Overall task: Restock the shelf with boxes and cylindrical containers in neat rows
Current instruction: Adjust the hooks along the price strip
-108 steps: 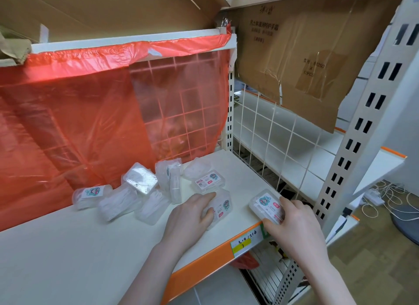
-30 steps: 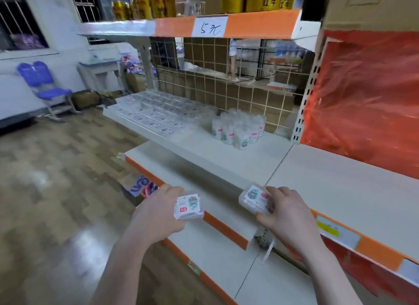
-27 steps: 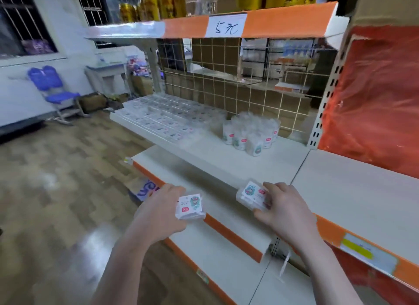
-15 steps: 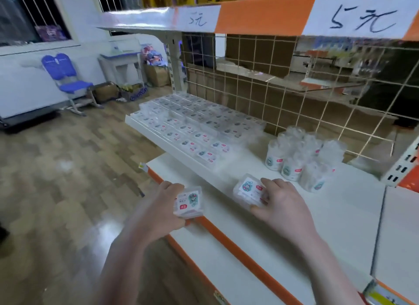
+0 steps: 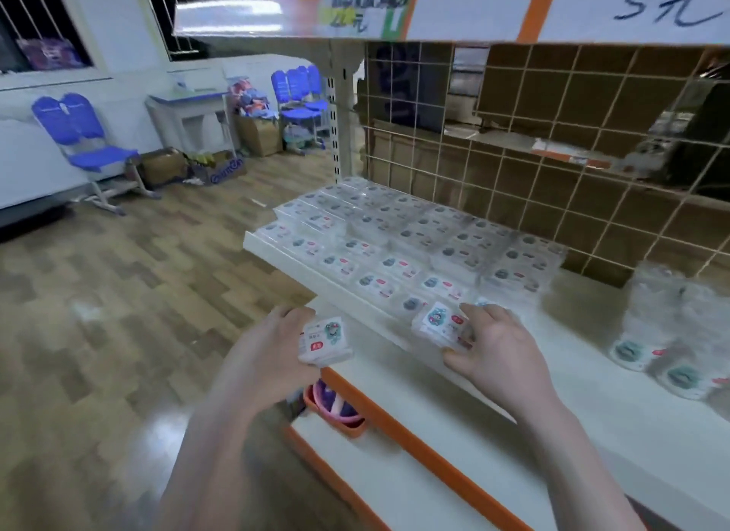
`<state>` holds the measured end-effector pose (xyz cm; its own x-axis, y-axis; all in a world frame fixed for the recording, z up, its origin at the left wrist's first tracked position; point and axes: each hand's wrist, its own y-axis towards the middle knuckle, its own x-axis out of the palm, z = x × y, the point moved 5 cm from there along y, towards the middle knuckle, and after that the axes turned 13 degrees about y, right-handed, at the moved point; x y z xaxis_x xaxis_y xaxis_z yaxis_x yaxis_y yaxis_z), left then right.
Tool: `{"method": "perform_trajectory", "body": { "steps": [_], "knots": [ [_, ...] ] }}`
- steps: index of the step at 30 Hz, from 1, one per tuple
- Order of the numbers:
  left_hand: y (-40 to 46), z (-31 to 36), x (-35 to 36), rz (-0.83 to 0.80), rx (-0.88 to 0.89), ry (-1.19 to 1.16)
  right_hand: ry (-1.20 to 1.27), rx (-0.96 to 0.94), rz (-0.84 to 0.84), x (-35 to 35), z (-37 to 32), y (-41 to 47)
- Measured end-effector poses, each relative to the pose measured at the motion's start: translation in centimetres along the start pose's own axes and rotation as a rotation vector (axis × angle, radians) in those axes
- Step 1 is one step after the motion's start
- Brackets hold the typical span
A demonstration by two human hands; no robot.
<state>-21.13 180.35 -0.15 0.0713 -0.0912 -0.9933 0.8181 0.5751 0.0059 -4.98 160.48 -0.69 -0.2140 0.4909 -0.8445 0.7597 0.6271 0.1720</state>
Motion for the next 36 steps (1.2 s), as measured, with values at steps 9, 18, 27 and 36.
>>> {"method": "perform_trajectory", "body": {
  "steps": [9,18,27,36],
  "knots": [
    [9.2,-10.9,-2.3,0.009,0.154,-0.036,-0.016,0.159,0.064,6.5,-9.3,7.6],
    [14.6,-14.7,-1.6,-0.03,0.166,-0.066,-0.052,0.179,0.074,8.7,-12.0,13.4],
    [18.3,-15.8,-1.5,-0.035,0.107,-0.095,-0.139,0.197,-0.028,9.4,-11.4,18.8],
    [19.4,-14.8,-1.2,-0.06,0.08,-0.066,-0.116,0.12,0.0,10.2,-10.2,20.7]
  ]
}}
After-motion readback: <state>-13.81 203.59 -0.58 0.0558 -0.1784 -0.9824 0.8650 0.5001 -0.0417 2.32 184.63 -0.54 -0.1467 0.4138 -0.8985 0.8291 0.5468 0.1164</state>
